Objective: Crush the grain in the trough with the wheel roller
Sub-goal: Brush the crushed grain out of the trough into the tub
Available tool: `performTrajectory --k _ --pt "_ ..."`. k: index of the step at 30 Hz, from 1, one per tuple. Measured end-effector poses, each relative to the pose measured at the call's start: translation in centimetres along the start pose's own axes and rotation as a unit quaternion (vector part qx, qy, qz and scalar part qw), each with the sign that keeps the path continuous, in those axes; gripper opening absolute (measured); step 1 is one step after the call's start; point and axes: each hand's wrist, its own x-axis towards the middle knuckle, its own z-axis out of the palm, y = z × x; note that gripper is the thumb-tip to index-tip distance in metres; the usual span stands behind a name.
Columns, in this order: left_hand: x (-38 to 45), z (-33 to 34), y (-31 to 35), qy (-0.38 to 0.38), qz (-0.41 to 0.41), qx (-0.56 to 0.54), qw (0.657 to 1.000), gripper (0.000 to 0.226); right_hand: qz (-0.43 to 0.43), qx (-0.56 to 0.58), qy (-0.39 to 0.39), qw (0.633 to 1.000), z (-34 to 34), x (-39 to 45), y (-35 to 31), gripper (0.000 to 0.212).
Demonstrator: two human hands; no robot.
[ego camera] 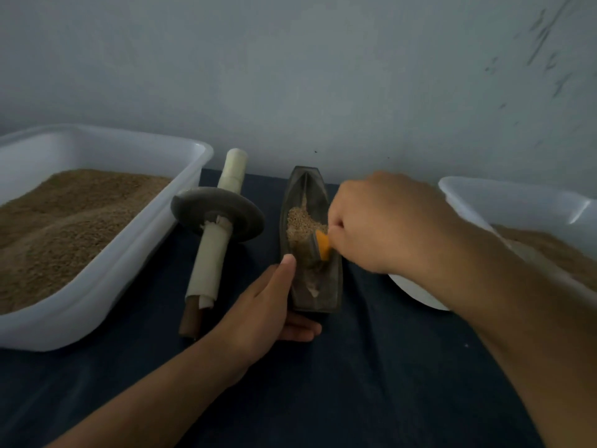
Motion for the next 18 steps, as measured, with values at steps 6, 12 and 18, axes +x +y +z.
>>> performTrajectory --k 6,12,18 --pt "0.1 0.0 0.0 0.005 -0.002 0.002 1.000 0.043 0.010 0.005 0.003 1.000 -3.5 -1.7 1.5 0.018" --pt "-0.1 0.0 0.1 0.011 -0.005 -0.005 1.000 0.045 -0.027 -0.014 -0.031 0.999 -1.8 0.3 -1.0 0.019" --pt "0.0 -0.1 0.2 0.006 -0.015 -0.005 1.000 0.047 0.007 0.001 -0.008 1.000 -3.0 1.0 1.0 0.017"
